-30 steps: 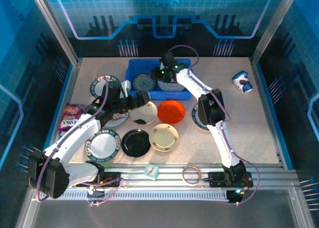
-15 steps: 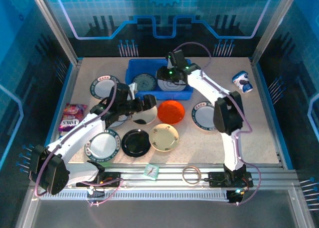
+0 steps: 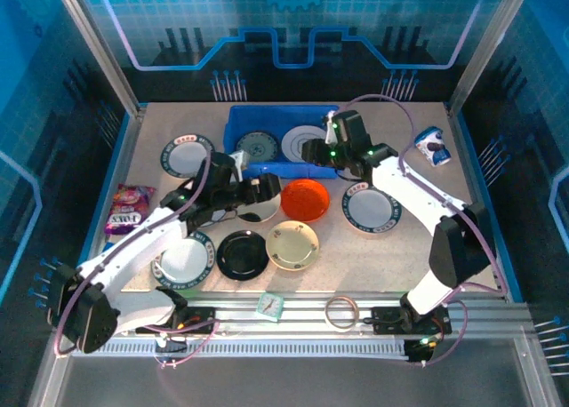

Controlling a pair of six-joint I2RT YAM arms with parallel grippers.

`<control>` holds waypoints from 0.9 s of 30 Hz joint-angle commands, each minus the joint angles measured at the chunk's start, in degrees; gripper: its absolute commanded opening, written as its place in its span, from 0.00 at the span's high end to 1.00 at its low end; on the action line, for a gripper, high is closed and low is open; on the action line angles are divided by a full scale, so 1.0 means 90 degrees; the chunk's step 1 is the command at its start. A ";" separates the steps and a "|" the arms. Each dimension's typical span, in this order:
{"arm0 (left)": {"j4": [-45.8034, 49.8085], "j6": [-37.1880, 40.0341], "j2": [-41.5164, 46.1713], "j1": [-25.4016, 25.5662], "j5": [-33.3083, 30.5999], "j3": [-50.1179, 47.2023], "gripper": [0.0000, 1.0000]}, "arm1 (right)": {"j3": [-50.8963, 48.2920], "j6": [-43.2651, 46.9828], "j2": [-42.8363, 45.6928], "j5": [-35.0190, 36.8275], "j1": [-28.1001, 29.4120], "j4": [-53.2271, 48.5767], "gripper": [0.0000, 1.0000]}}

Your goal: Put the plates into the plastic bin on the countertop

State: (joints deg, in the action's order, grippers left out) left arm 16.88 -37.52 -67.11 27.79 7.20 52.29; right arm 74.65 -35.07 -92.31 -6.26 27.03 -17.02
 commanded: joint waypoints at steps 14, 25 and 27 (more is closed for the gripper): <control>0.0646 -0.0033 0.0786 -0.3896 0.0250 -0.0559 0.12 | -0.0446 -0.0049 0.0420 -0.0465 0.0041 0.0307 0.62; -0.0360 -0.0215 -0.0940 -0.4753 0.0736 -0.0411 0.40 | -0.0312 -0.0232 0.0075 -0.0676 0.0027 0.0519 0.63; -0.0356 -0.0216 -0.1273 -0.4818 0.0657 -0.0263 0.46 | -0.0326 -0.0254 0.0038 -0.0704 0.0015 0.0572 0.63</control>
State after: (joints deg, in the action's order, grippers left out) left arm 15.70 -39.33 -75.68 -14.46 12.32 47.09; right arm 70.54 -36.40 -91.39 -11.22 27.09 -14.13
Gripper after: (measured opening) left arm 0.562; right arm 0.369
